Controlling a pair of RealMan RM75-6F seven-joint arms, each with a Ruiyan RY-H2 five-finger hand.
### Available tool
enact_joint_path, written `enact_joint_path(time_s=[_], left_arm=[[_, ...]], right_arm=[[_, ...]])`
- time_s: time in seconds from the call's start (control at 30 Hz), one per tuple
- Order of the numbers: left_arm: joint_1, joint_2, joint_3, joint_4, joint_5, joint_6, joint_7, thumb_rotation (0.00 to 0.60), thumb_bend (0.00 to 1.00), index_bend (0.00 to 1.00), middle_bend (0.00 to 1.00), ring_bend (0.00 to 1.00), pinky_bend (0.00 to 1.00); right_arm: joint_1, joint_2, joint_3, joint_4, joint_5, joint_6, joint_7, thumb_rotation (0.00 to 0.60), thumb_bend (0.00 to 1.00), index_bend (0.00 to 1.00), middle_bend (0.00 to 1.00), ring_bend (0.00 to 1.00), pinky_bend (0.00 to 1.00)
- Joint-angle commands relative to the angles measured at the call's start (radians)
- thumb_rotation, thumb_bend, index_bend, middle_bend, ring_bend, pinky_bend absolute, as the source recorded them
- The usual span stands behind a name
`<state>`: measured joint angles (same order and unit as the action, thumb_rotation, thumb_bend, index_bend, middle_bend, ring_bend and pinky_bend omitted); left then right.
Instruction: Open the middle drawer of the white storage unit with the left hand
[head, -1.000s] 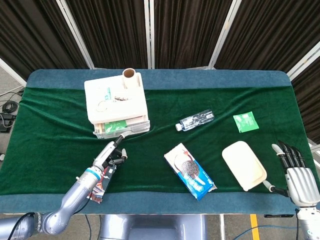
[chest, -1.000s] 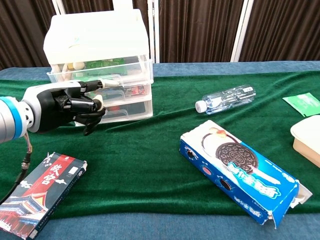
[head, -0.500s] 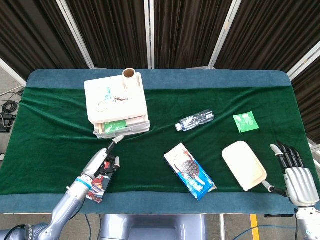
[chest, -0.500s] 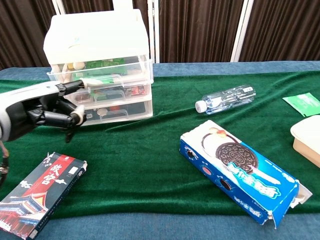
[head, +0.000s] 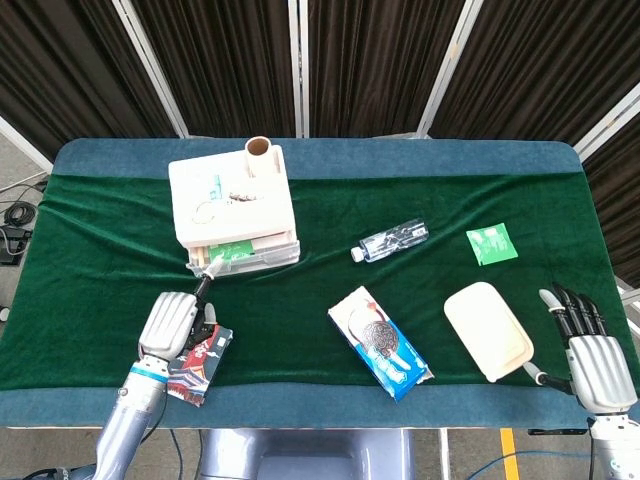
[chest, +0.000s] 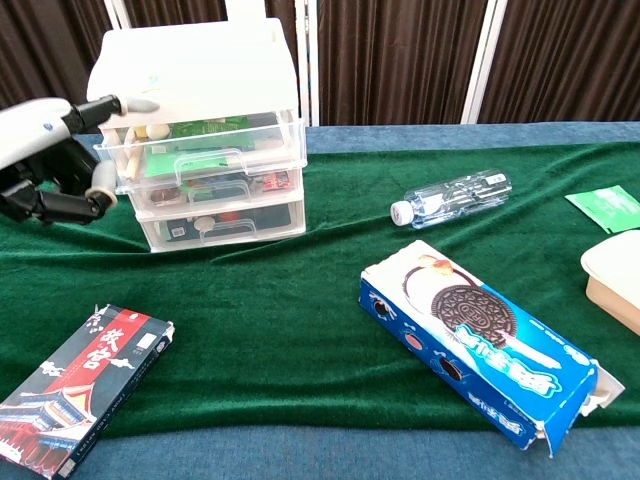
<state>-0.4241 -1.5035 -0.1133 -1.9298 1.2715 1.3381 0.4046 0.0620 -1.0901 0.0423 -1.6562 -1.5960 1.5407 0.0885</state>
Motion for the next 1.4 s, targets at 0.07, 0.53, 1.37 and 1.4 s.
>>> enact_joint_path(time_s=[0.07, 0.53, 1.37, 1.4], left_arm=[[-0.013, -0.021, -0.046, -0.066, -0.093, 0.048, 0.202, 0.600, 0.85, 0.00, 0.88, 0.75, 0.75], [-0.101, -0.035, -0.145, -0.089, -0.357, -0.002, 0.317, 0.600, 0.85, 0.00, 0.88, 0.75, 0.75], [-0.160, -0.020, -0.137, -0.092, -0.461, 0.006, 0.305, 0.600, 0.86, 0.13, 0.89, 0.75, 0.75], [-0.162, -0.020, -0.136, -0.091, -0.462, 0.007, 0.305, 0.600, 0.86, 0.13, 0.89, 0.75, 0.75]], right_arm=[[0.000, -0.001, -0.001, 0.000, -0.003, 0.000, -0.002, 0.600, 0.02, 0.04, 0.00, 0.00, 0.00], [0.001, 0.000, -0.001, 0.000, -0.002, 0.000, 0.000, 0.600, 0.02, 0.04, 0.00, 0.00, 0.00], [0.000, 0.003, 0.000, 0.002, -0.002, 0.004, 0.010, 0.600, 0.02, 0.04, 0.00, 0.00, 0.00], [0.000, 0.003, 0.001, 0.002, -0.002, 0.004, 0.011, 0.600, 0.02, 0.04, 0.00, 0.00, 0.00]])
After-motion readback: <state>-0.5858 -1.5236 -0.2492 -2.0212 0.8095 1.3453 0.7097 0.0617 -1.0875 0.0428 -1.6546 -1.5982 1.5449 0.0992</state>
